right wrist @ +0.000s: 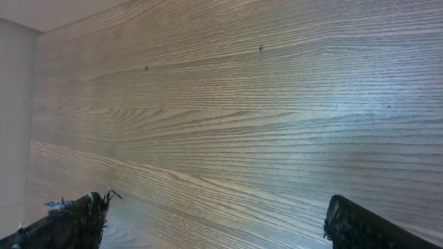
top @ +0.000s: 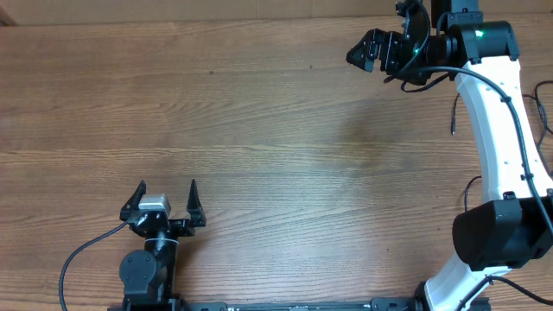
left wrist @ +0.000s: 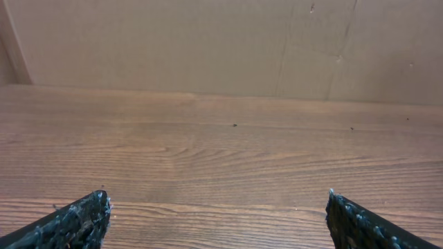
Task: Untangle cables
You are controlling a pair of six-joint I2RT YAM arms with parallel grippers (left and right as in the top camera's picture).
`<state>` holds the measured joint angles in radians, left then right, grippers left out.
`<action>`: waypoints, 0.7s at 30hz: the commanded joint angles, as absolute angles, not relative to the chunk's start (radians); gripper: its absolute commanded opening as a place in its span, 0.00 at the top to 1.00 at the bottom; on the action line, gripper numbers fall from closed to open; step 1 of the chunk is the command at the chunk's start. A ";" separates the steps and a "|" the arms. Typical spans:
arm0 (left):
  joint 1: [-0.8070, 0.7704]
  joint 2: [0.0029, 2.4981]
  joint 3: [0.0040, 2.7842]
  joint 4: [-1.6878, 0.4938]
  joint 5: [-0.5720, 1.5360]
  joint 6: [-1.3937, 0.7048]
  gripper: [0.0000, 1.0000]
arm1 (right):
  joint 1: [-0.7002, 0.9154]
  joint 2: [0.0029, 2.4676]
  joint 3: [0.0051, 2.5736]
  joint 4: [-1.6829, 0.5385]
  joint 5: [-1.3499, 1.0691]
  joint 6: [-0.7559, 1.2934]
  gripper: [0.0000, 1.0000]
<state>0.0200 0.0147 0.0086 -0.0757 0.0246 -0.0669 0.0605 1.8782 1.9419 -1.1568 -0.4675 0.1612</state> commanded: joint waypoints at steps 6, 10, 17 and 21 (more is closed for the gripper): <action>0.028 0.004 0.005 -0.078 0.019 -0.044 0.00 | 0.059 1.859 1.943 -1.155 -0.472 0.164 0.00; 0.028 0.004 0.005 -0.078 0.019 -0.044 0.00 | 0.057 1.859 1.943 -1.149 -0.454 0.164 0.00; 0.028 0.004 0.005 -0.078 0.019 -0.044 0.00 | 0.065 1.859 1.943 -1.161 -0.313 0.152 0.00; 0.028 0.004 0.005 -0.078 0.019 -0.044 0.00 | 0.067 1.840 1.943 -1.122 -0.297 0.153 0.00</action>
<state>0.0200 0.0147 0.0086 -0.0757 0.0246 -0.0669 0.0608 1.8782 1.9419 -1.1507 -0.3416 0.1593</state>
